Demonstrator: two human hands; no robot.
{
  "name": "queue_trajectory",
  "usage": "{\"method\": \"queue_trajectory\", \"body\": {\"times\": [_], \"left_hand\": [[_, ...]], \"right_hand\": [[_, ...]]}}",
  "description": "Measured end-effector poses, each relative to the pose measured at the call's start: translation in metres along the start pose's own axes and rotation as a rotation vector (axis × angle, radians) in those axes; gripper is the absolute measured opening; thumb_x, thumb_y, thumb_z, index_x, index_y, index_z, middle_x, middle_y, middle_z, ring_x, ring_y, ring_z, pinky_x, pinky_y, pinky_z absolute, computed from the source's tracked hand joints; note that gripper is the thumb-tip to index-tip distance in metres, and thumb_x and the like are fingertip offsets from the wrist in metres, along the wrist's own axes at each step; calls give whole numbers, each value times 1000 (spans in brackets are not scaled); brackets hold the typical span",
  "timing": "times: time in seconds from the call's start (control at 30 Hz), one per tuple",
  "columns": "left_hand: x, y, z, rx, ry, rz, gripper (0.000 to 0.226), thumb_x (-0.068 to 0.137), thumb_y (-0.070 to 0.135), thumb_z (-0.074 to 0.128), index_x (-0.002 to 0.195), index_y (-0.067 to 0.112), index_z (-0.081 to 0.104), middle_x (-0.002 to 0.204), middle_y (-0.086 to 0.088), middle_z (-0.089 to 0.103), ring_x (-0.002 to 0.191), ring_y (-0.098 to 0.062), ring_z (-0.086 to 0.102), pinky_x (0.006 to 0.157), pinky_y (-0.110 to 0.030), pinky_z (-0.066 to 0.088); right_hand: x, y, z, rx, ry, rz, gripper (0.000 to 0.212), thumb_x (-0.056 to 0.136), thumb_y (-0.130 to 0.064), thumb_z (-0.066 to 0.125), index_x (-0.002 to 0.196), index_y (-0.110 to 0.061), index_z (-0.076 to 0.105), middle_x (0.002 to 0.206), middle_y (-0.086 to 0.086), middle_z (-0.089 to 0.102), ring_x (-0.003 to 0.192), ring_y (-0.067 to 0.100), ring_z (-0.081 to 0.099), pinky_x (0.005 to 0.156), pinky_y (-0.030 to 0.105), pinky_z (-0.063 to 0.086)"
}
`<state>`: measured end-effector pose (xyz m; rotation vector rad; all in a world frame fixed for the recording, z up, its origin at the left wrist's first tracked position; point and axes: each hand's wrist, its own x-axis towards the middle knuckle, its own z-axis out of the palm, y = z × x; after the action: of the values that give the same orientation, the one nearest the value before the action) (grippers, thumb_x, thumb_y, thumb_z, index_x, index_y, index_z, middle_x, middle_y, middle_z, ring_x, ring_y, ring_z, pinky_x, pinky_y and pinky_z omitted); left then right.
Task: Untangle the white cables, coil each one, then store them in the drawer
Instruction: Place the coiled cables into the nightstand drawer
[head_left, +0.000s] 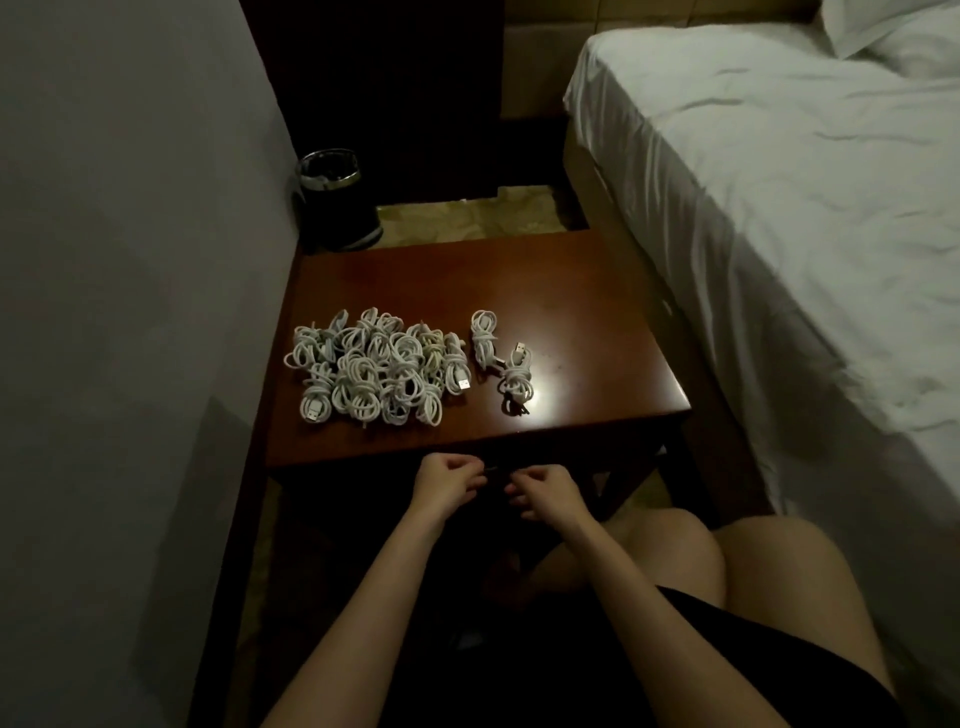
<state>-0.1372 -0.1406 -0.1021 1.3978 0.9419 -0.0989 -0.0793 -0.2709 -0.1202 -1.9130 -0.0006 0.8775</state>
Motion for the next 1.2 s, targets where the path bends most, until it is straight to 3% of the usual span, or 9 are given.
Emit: {"method": "queue_trajectory", "body": {"times": [0.1, 0.27, 0.43, 0.53, 0.63, 0.77, 0.93, 1.07, 1.2], "left_hand": [[2, -8, -2, 38, 39, 4, 12, 95, 5, 56, 86, 12, 58, 77, -1, 60, 71, -9, 59, 64, -22, 46], [10, -11, -6, 141, 43, 21, 14, 94, 8, 58, 105, 3, 66, 92, -6, 65, 89, -19, 62, 81, -33, 49], [14, -15, -4, 169, 10, 34, 15, 95, 9, 57, 105, 5, 67, 81, -3, 67, 86, -18, 65, 79, -29, 47], [15, -16, -3, 207, 57, 69, 17, 91, 8, 64, 104, 0, 69, 73, -4, 68, 77, -19, 68, 84, -32, 53], [13, -14, 2, 209, 108, 67, 2, 85, 8, 71, 86, 6, 71, 67, -4, 69, 73, -22, 71, 85, -38, 58], [9, -13, 2, 234, 127, 53, 12, 84, 3, 72, 95, -2, 69, 71, -7, 68, 52, -5, 64, 71, -28, 58], [-16, -26, -6, 427, 59, 47, 14, 79, 12, 77, 68, 17, 69, 68, -5, 72, 67, -15, 71, 77, -34, 60], [-49, -41, -13, 482, -24, 81, 7, 85, 15, 73, 78, 13, 73, 73, -3, 73, 64, -8, 70, 69, -28, 60], [-77, -28, -28, 521, -78, 93, 11, 89, 20, 69, 86, 9, 71, 74, -3, 73, 58, -7, 69, 53, -16, 51]], "right_hand": [[12, 0, 14, 30, -17, 54, 8, 97, -10, 49, 97, -14, 56, 83, 2, 62, 61, 11, 57, 50, 23, 43], [22, -7, 25, 36, -44, 80, 8, 98, -13, 51, 103, -10, 56, 89, 9, 64, 59, 14, 58, 44, 22, 42], [35, 1, 30, -251, 69, 21, 23, 91, -20, 58, 109, -7, 64, 96, 14, 72, 91, 33, 68, 83, 42, 55], [32, 0, 29, -241, 87, 17, 21, 90, -17, 56, 105, -8, 69, 81, 8, 72, 93, 30, 68, 89, 42, 53], [28, -5, 22, -285, 82, 23, 21, 89, -20, 60, 102, -7, 70, 85, 10, 74, 95, 28, 68, 88, 38, 53], [20, -12, 16, -348, 84, 18, 19, 90, -22, 59, 96, -7, 70, 87, 11, 75, 95, 26, 67, 85, 34, 51], [-2, 5, 18, -383, -49, 62, 20, 92, -16, 55, 96, -7, 72, 69, 2, 73, 76, 15, 67, 84, 36, 55], [-38, 27, 19, -471, -20, -10, 17, 94, -27, 59, 90, -15, 70, 69, -2, 72, 64, 12, 66, 69, 30, 55], [-71, 22, 8, -763, 5, -54, 19, 93, -28, 59, 91, -12, 68, 84, 3, 71, 73, 15, 67, 65, 30, 53]]}}
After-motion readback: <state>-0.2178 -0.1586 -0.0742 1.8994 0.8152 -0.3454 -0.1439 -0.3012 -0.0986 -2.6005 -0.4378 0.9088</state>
